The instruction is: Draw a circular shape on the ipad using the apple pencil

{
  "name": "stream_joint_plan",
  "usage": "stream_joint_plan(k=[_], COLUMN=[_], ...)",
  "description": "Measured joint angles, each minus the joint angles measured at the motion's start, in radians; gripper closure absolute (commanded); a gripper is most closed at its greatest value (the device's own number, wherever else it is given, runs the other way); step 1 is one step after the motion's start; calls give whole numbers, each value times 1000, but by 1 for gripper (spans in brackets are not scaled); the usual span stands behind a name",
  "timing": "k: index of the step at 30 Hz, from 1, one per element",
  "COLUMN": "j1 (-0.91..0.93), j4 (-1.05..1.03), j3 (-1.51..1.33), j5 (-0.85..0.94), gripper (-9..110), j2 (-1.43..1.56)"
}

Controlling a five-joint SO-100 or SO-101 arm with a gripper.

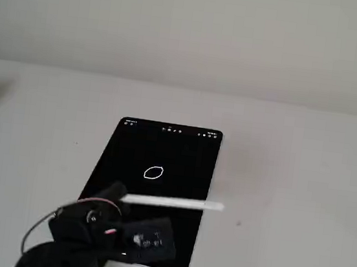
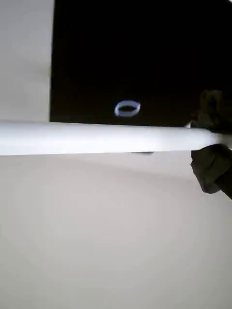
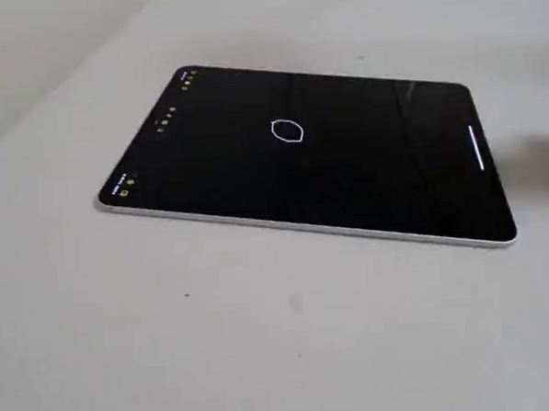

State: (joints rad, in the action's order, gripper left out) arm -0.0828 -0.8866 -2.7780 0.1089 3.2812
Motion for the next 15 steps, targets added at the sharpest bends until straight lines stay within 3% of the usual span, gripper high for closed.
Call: stream_joint_plan(k=[15], j1=[40], j4=[-222], j3=[-242], j5=[-64], gripper=[101], j2=[28])
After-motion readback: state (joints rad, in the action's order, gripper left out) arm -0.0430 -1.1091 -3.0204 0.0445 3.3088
